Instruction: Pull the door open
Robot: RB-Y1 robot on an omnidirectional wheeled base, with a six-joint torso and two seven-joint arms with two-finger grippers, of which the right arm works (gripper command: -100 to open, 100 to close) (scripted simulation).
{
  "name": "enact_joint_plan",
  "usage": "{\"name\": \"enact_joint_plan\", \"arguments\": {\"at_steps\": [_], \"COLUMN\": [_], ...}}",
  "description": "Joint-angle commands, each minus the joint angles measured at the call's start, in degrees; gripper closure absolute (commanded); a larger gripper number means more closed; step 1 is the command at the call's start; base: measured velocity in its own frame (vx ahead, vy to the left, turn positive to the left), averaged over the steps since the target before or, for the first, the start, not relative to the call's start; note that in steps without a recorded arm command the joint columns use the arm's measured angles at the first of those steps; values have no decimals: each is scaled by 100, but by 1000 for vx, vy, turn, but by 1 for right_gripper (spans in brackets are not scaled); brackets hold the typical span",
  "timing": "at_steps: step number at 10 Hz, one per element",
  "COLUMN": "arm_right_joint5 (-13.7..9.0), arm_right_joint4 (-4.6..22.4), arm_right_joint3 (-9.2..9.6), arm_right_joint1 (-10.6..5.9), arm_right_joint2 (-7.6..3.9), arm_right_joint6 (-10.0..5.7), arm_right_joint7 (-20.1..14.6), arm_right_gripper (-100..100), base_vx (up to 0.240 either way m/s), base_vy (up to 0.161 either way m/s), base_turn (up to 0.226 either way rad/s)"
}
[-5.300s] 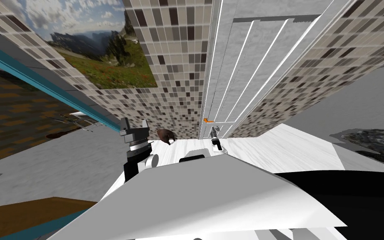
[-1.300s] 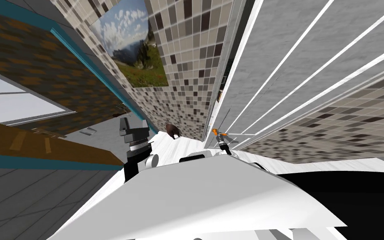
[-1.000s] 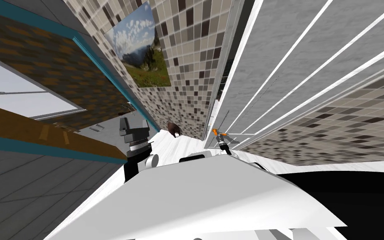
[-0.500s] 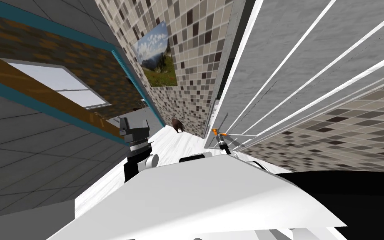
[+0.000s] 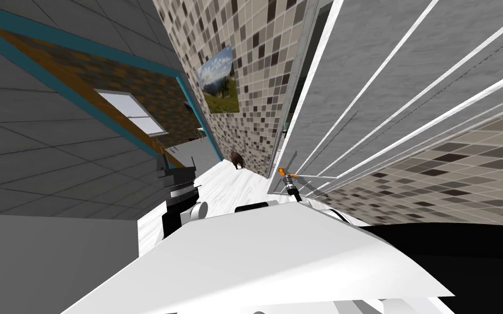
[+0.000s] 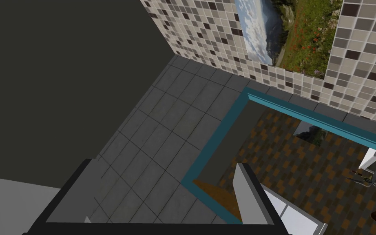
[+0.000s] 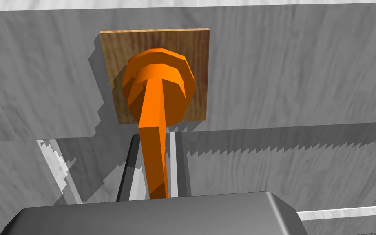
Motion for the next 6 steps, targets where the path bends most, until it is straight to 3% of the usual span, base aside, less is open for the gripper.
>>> {"name": "enact_joint_plan", "arguments": {"at_steps": [1,3,6], "arm_right_joint5": [0,102,240], "arm_right_joint4": [0,-11,-46], "arm_right_joint3": [0,151,351], "arm_right_joint1": [0,81,181], "arm_right_joint2": [0,-75,-199], "arm_right_joint6": [0,-108,-269], "arm_right_joint7": [0,-162,-391], "arm_right_gripper": [100,100,100], "base_vx": [-108,-196,-268], "base_vy": [-1,-45,-54], "base_turn": [28,103,82]}}
